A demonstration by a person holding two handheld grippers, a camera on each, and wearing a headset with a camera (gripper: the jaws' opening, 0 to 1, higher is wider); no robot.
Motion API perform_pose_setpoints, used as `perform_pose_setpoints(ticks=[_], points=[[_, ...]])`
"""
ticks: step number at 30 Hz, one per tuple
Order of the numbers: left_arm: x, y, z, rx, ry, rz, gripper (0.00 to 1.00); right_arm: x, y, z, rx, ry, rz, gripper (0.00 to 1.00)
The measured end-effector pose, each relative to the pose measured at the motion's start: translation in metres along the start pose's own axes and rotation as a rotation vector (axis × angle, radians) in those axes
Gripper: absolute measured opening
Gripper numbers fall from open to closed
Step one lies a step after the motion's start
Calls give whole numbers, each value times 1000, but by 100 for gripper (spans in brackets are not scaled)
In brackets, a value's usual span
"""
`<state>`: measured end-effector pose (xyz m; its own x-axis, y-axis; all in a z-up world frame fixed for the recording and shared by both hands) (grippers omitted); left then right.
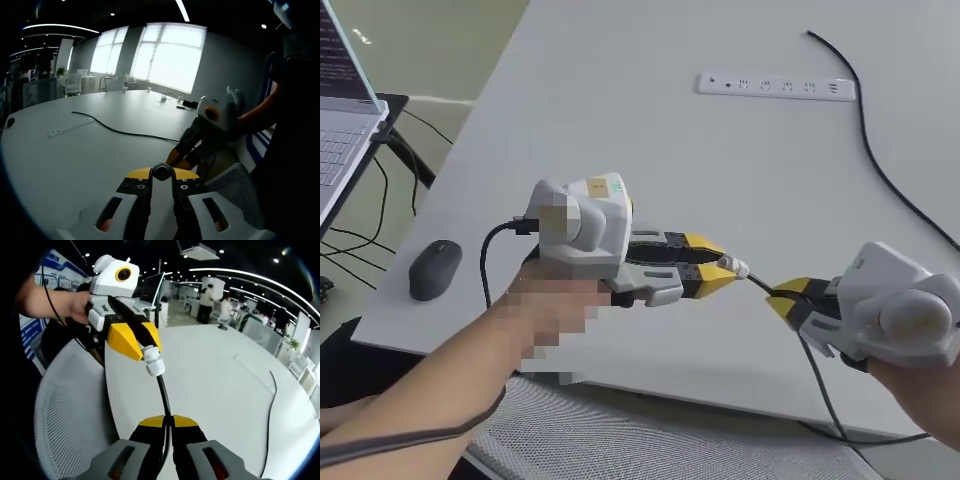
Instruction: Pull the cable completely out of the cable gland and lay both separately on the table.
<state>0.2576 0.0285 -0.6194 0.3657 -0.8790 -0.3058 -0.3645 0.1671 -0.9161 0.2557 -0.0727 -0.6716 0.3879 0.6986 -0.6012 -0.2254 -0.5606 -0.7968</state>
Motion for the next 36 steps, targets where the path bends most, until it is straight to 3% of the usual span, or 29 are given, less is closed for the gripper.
perform_pose_setpoints(ticks=[9, 12, 15, 18, 36], points=[[0, 2, -3, 2, -3, 2, 15, -1, 4, 1, 20, 1, 3, 0], [-2, 0, 0, -4, -12, -16, 15, 0, 14, -1, 8, 16, 44, 0], [-5, 1, 3, -14, -6, -16, 15, -5, 18, -4, 70, 22, 37, 0], [-5, 4, 3, -8, -2, -7, 15, -7, 20, -10, 80, 43, 46, 0], [-18, 14, 7, -27, 24, -23, 15, 6, 10, -3, 43, 56, 98, 0]])
Point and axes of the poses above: the centre of the closed fingertips' face, and the gripper's own axes: x roughly forward along the fingers, z roughly to its left, y roughly out of its underside, the point moved 4 cm from there along -x, roughly backward along the fingers, and after that the axes turned 3 degrees about -z, right-handed, at the moved point
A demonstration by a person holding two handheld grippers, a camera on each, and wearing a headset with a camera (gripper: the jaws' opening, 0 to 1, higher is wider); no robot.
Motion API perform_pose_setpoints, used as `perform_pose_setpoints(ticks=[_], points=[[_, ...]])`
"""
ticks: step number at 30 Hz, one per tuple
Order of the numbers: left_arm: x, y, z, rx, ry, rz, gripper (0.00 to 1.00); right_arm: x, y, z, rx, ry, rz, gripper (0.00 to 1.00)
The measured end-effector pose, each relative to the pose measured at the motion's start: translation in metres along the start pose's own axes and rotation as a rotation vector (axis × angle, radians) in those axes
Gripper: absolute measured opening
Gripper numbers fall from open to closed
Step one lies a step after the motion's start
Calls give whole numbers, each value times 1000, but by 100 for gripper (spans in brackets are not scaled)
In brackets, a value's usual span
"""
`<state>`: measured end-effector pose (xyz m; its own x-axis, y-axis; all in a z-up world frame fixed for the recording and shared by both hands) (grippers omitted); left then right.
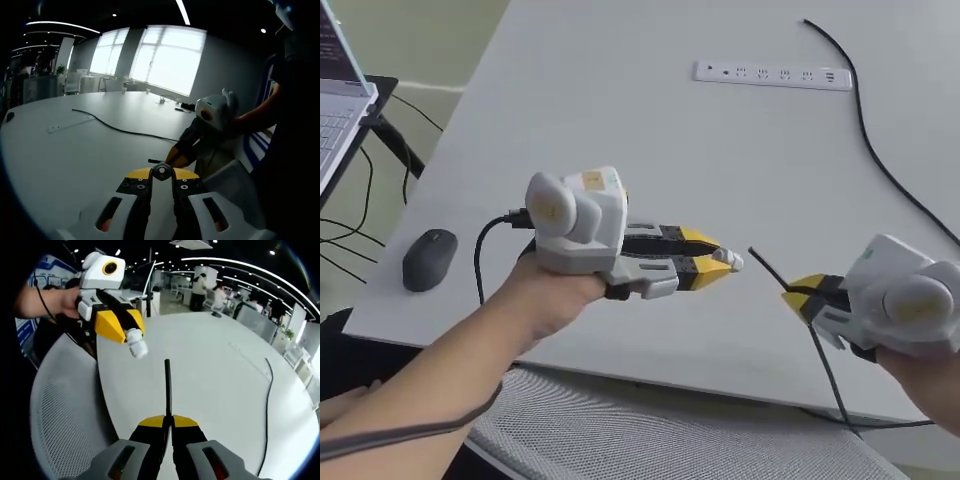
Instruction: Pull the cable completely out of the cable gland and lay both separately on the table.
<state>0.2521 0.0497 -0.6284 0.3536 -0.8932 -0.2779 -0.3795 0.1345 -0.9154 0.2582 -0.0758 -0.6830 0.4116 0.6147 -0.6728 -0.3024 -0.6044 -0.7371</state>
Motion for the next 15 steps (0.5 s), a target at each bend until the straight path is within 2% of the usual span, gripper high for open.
perform_pose_setpoints(ticks=[10, 15], points=[[-12, 12, 1, -1, 16, -3, 16, 10, -20, 1, -35, 21, 23, 0], [-23, 22, 7, -9, 9, -7, 15, 17, -31, 5, -48, 21, 31, 0]])
Point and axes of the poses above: the centre of the closed fingertips' face, and the gripper's own axes: x roughly forward along the fingers, z roughly to its left, y roughly out of its underside, the point moved 4 cm from there along -x, roughly backward along the fingers, and after that the axes turned 3 degrees about -z, right-handed, at the moved point
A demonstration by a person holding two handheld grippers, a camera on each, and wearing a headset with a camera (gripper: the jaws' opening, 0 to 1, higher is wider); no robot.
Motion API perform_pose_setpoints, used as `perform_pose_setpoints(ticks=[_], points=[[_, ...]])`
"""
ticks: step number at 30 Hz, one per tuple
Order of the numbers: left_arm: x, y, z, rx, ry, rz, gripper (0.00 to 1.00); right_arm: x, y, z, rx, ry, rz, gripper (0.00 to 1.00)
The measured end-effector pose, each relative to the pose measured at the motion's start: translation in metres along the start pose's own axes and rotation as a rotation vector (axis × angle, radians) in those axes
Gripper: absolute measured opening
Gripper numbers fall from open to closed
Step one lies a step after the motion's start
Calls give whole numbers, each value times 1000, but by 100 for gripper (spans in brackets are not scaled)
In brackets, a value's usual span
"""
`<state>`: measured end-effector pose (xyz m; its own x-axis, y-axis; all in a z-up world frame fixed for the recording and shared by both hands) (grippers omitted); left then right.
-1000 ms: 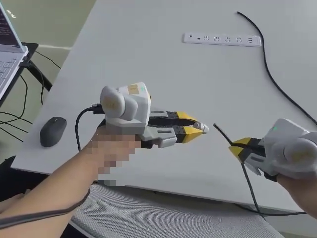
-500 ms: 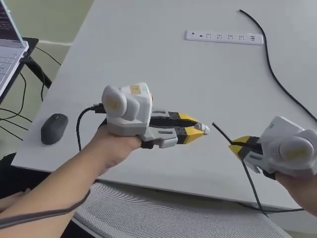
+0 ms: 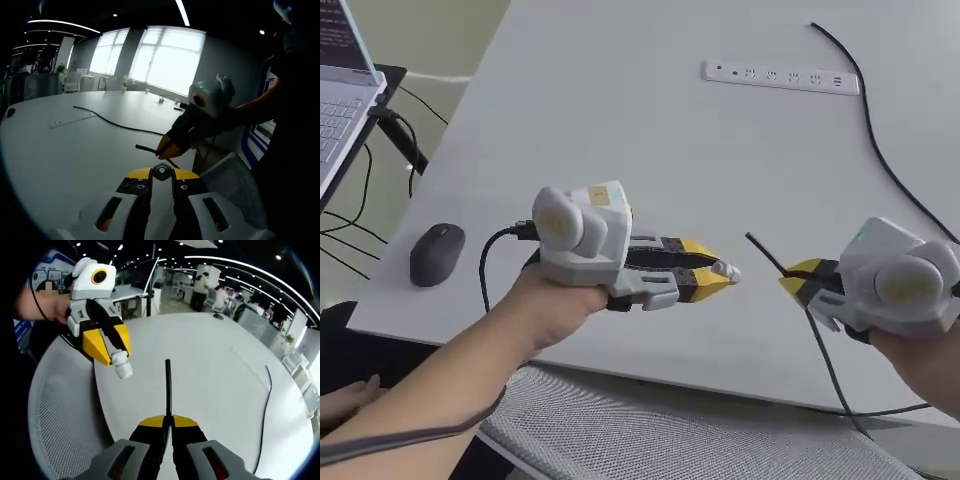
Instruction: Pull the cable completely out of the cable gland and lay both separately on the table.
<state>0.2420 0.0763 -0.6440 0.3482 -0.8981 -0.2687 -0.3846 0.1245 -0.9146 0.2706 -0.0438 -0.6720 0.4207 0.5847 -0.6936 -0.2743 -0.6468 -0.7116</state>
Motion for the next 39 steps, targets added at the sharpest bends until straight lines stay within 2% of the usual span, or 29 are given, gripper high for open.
perform_pose_setpoints(ticks=[12, 17, 26, 36, 39], points=[[-33, 15, 6, -15, -27, -17, 15, 23, -30, 11, -71, -6, 27, 0], [-51, 28, 15, -47, -45, -19, 15, 37, -44, 11, -97, -8, 40, 0], [-74, 40, 26, -52, -56, -28, 15, 55, -70, 10, -131, -6, 46, 0], [-86, 59, 40, -58, -66, -27, 15, 94, -90, 16, -154, -42, 57, 0], [-91, 67, 46, -70, -80, -25, 16, 109, -98, 20, -187, -65, 59, 0]])
Point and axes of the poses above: the centre of the closed fingertips' face, and the gripper's own axes: x roughly forward along the fingers, z roughly to its left, y roughly out of its underside, the point moved 4 cm from there along -x, roughly backward along the fingers, and after that the axes turned 3 degrees about -z, right-handed, at the moved point
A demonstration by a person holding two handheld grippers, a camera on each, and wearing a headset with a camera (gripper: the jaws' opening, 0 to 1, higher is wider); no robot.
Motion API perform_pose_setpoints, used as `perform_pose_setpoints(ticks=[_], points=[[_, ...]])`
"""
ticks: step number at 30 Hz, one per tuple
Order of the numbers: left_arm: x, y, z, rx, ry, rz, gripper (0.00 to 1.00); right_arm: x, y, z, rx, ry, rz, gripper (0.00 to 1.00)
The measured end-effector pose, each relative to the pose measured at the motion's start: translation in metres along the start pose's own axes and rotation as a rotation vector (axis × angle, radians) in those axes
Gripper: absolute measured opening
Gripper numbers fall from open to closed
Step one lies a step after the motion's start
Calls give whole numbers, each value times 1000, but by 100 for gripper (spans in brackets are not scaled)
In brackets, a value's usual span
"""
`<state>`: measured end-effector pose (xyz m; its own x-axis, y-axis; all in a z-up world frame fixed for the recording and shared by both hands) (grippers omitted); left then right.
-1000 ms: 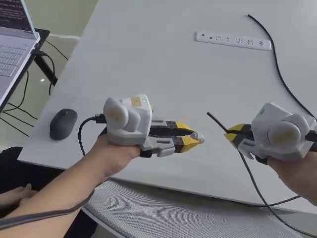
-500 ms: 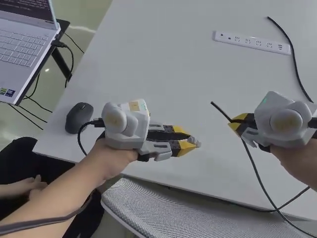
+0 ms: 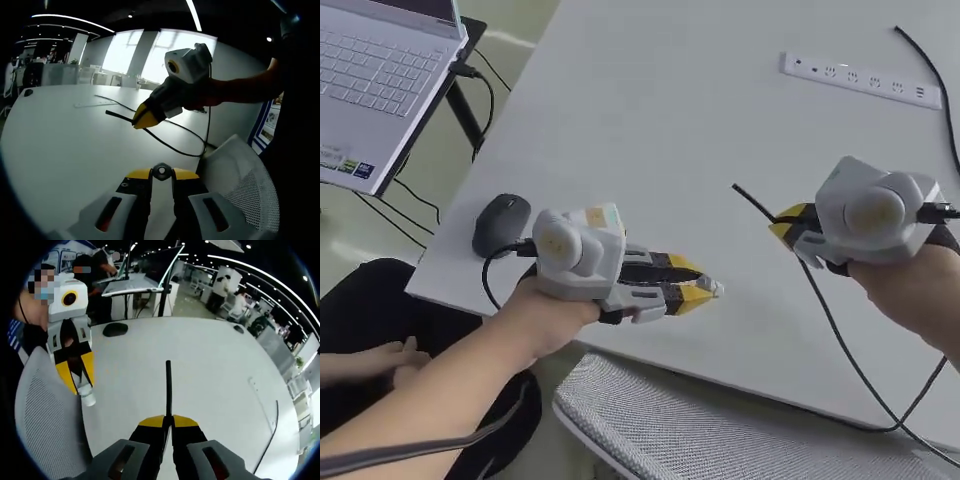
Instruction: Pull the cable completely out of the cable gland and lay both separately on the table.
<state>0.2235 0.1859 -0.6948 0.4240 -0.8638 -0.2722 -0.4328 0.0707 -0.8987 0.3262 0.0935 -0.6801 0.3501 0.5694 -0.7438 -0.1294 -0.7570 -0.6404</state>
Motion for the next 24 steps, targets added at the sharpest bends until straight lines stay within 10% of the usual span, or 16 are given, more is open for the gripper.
perform_pose_setpoints(ticks=[24], points=[[-27, 44, 34, -105, -111, 7, 16, 91, -50, 17, -168, -140, 0, 0]])
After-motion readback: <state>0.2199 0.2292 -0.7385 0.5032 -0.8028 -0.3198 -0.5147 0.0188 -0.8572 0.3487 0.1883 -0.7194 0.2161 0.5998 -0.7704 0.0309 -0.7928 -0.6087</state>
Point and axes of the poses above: the centre of the closed fingertips' face, and the gripper's own axes: x roughly forward along the fingers, z roughly to its left, y roughly out of its underside, the point moved 4 cm from there along -x, roughly backward along the fingers, and after that the axes turned 3 degrees about -z, right-handed, at the moved point
